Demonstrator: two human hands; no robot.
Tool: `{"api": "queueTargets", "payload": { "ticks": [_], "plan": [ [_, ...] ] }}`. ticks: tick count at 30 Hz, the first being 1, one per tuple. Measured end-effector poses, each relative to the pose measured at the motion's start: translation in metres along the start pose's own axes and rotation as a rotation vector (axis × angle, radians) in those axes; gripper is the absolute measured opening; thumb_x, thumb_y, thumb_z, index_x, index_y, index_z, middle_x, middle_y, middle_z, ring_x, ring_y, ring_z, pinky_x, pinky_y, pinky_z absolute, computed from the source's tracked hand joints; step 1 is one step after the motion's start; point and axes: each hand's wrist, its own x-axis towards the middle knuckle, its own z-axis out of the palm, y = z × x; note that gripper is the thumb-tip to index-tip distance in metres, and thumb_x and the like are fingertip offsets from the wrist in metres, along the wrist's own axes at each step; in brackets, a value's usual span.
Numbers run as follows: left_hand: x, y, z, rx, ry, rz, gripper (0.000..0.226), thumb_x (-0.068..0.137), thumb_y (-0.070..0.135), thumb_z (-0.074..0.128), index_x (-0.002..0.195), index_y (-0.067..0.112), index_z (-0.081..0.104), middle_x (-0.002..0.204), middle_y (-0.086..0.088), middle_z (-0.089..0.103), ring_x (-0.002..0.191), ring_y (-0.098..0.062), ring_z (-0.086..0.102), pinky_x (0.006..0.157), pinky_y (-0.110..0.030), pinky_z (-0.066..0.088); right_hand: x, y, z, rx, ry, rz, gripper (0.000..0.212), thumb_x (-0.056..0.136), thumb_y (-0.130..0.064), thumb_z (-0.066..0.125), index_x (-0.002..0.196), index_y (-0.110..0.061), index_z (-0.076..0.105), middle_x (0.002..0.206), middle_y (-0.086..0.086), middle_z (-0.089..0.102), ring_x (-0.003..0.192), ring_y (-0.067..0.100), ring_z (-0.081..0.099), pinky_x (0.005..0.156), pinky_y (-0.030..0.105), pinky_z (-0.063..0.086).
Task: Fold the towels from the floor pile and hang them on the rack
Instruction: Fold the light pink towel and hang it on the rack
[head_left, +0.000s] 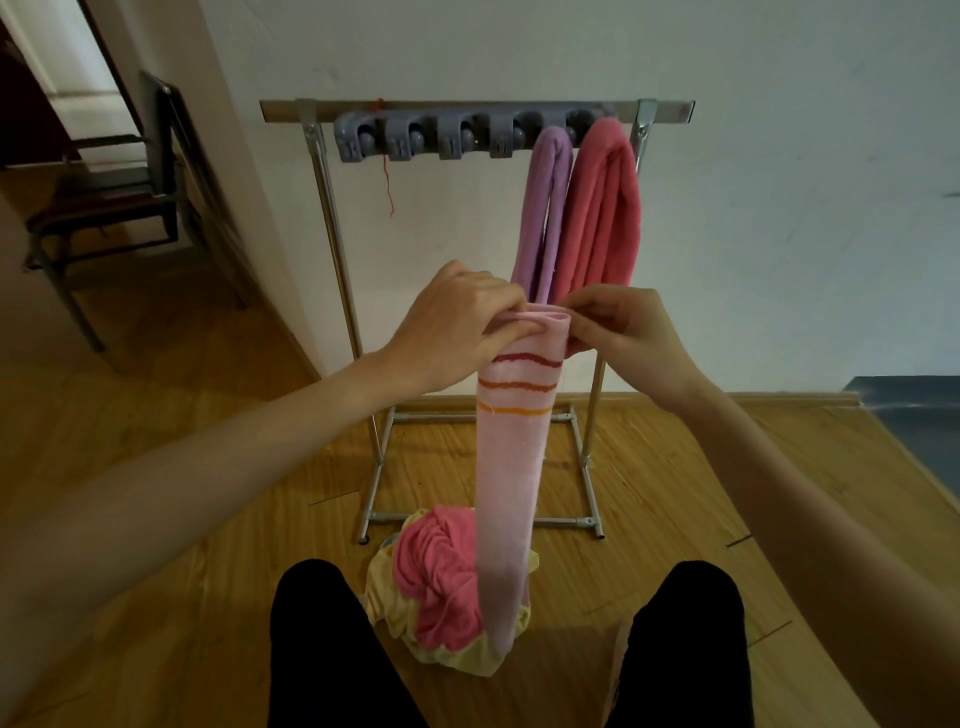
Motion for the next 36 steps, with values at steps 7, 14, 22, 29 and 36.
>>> {"api": "queueTargets", "payload": {
  "ticks": [7,14,22,29,36],
  "plan": [
    [0.000,0.004,0.005,-0.028,0.055,-0.059,0.028,0.089,0.038,0.061,0.083,0.012,0.069,0.067,0.000,0.063,0.059,-0.010,0.050,0.068,-0.016,0.033,-0.006,-0.003,-0.005,-0.019,-0.041,0.022,0.025,0.080,0.007,0.067,0.105,0.003,0.065,0.092,0.019,0.070,0.083,0.024,0.069,0.077,0.029,0.058],
    [0.008,0.010,-0.009,-0.161,0.030,-0.069,0.032,0.087,0.040,0.059,0.093,0.010,0.069,0.079,0.001,0.065,0.069,-0.010,0.055,0.070,-0.010,0.034,0.006,0.000,-0.013,-0.166,0.090,-0.059,0.024,0.080,0.004,0.069,0.102,-0.006,0.065,0.088,0.019,0.069,0.074,0.021,0.066,0.071,0.035,0.058],
    [0.002,0.010,-0.010,-0.176,0.162,-0.040,0.028,0.082,0.020,0.071,0.107,0.010,0.065,0.096,-0.001,0.066,0.085,-0.011,0.056,0.079,-0.015,0.039,0.011,0.012,0.003,-0.049,0.227,0.002,0.014,0.088,-0.005,0.062,0.102,-0.005,0.065,0.083,0.007,0.066,0.077,0.028,0.065,0.069,0.045,0.058],
    [-0.069,-0.007,0.050,-0.473,0.027,-0.478,0.093,0.062,0.034,0.087,0.137,0.018,0.035,0.134,0.003,0.045,0.122,-0.007,0.044,0.101,-0.021,0.039,0.014,0.011,0.021,0.073,0.252,0.117,0.013,0.087,-0.001,0.062,0.098,-0.008,0.067,0.083,0.005,0.066,0.077,0.020,0.065,0.069,0.038,0.058],
    [-0.127,-0.015,0.117,-0.700,-0.410,-0.816,0.041,0.070,0.022,0.082,0.107,0.016,0.065,0.104,0.002,0.068,0.100,-0.018,0.065,0.092,-0.038,0.053,0.019,0.006,0.034,0.180,0.287,0.189,0.019,0.087,0.000,0.060,0.105,0.004,0.065,0.096,0.026,0.066,0.089,0.040,0.065,0.074,0.051,0.058]
  ]
}}
